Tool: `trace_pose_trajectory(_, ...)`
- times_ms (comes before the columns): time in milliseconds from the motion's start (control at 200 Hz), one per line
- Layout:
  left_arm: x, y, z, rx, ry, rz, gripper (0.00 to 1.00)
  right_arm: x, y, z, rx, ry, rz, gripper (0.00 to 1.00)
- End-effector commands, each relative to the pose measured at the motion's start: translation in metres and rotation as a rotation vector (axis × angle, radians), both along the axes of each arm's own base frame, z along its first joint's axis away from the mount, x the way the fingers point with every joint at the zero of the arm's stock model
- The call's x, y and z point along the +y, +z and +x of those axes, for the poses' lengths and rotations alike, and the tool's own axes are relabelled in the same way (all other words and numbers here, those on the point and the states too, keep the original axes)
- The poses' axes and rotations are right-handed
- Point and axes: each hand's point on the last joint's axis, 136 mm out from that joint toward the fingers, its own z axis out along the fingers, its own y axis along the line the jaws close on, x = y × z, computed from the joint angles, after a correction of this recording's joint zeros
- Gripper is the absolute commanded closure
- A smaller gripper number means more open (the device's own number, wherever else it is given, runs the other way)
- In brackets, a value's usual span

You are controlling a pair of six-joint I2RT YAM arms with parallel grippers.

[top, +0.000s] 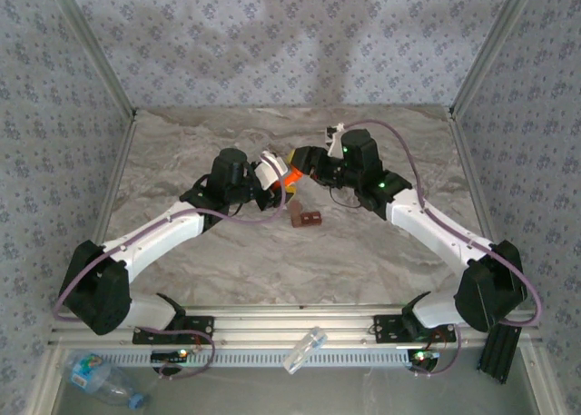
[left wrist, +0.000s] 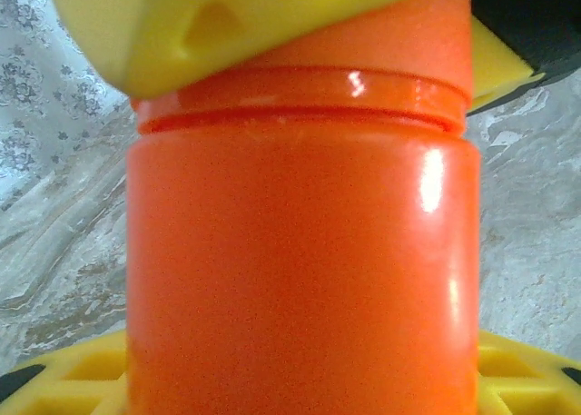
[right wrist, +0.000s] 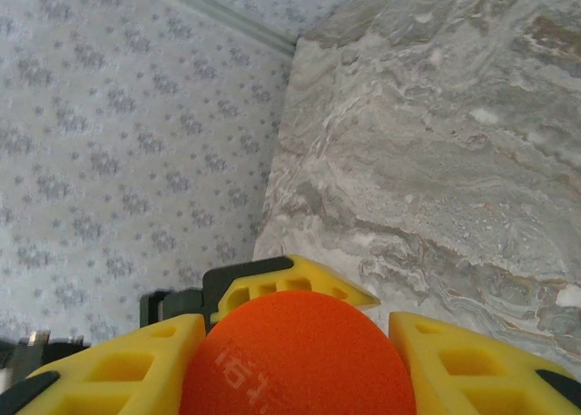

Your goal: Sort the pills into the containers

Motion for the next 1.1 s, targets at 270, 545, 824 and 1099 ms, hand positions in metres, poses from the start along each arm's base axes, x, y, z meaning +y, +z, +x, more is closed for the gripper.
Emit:
trace_pose_trajectory(270,-0.017,0.054,-0.043,0.079,-0.228,-0.197,1.00,0.001,0.015,-0.005,-0.409,0.445,-0.028,0.48)
trace_pose_trajectory(545,-0.004,0.035,-0.010,0.000,-0.048,-0.111,1.00,-0.021,0.033,0.007,-0.305,0.246,0.029,0.14)
trace_pose_trajectory(824,0.008,0.020,0.014,-0.098,0.069,-0.027,1.00,-0.058,0.005,0.018,0.053,-0.165,0.121,0.16)
trace_pose_trajectory(1099,0.001,0.014,0.014,-0.080,0.038,-0.024,1.00,-0.030,0.016,0.007,0.040,-0.161,0.078,0.17)
